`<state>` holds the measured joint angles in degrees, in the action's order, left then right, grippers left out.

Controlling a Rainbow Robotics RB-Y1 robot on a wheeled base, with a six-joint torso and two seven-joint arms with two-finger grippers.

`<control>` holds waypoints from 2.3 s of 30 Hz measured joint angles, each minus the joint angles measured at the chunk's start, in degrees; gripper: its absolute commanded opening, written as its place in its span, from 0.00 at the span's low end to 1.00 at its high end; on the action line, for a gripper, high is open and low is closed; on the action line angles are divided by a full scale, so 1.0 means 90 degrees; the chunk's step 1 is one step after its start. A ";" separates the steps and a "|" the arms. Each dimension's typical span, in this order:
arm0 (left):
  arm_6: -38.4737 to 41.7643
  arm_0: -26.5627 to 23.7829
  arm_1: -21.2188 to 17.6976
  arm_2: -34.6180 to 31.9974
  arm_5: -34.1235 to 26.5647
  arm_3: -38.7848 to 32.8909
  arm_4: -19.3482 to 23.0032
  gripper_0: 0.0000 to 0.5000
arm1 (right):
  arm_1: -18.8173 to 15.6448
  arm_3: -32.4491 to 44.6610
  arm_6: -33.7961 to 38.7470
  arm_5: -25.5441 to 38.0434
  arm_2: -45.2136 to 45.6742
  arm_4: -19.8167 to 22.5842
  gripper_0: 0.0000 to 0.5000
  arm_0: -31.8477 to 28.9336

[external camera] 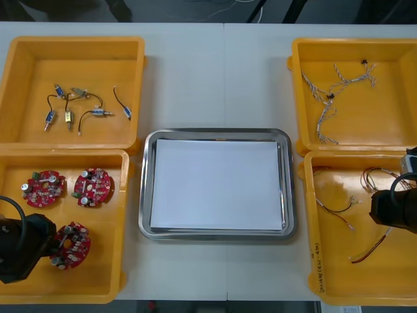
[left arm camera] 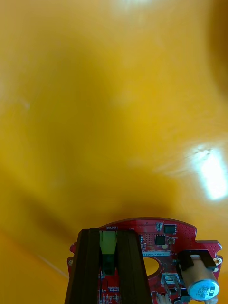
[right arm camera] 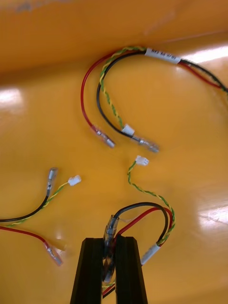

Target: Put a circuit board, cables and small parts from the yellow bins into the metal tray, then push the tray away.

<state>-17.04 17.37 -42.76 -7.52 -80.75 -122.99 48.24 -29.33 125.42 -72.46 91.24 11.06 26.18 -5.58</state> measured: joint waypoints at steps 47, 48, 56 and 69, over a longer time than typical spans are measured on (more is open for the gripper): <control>-0.1810 -0.5861 -0.1446 0.3141 -0.2396 -0.0077 0.1502 0.00 | -0.0337 -0.0028 0.0244 0.0428 0.0825 0.1062 1.00 0.0129; -0.1810 -0.5956 -0.1364 0.3269 -0.2354 -0.0061 0.1466 0.00 | -0.0337 -0.0028 0.0244 0.0446 0.0890 0.1084 1.00 0.0132; -0.1809 -0.6546 -0.0605 0.3997 -0.1876 0.0410 0.1099 0.00 | -0.0337 -0.0029 0.0246 0.0698 0.1277 0.1062 1.00 0.0228; -0.1794 -0.6740 -0.0119 0.5291 -0.1362 0.0520 0.0049 0.00 | -0.0337 -0.0092 0.1466 0.0876 0.1355 0.0882 1.00 0.0357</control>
<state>-33.18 -43.29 -43.83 40.10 -93.01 -118.31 48.68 -32.36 124.59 -59.26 99.13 23.25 34.12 -2.36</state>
